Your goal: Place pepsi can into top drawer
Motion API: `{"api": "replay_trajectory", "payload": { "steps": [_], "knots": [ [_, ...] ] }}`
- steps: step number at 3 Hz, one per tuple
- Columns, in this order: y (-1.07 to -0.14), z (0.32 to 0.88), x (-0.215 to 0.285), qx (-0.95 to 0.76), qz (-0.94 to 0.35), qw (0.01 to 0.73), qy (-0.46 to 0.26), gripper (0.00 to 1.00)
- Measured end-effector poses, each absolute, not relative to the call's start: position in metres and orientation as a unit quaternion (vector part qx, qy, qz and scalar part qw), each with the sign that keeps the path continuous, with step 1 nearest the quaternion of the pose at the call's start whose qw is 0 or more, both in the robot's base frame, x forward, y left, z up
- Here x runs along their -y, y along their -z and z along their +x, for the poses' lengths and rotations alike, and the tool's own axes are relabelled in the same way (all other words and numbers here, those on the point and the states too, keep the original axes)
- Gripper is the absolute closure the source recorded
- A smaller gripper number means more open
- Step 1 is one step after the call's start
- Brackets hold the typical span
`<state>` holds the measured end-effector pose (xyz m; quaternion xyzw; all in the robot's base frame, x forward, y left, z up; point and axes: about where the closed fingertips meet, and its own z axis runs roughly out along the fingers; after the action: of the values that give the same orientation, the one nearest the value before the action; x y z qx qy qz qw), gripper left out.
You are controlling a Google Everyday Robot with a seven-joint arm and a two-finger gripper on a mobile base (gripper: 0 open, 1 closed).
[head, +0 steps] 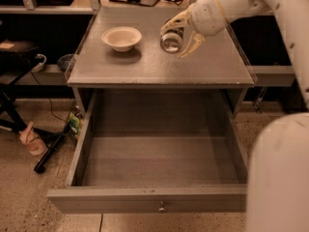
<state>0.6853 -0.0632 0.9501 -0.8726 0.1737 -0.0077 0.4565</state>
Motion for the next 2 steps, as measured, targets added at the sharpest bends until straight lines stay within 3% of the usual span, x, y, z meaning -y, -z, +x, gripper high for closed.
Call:
{"api": "replay_trajectory", "payload": {
  "steps": [2],
  "knots": [
    [-0.936,0.615,0.074,-0.21,-0.868,0.449,-0.001,1.0]
  ]
}}
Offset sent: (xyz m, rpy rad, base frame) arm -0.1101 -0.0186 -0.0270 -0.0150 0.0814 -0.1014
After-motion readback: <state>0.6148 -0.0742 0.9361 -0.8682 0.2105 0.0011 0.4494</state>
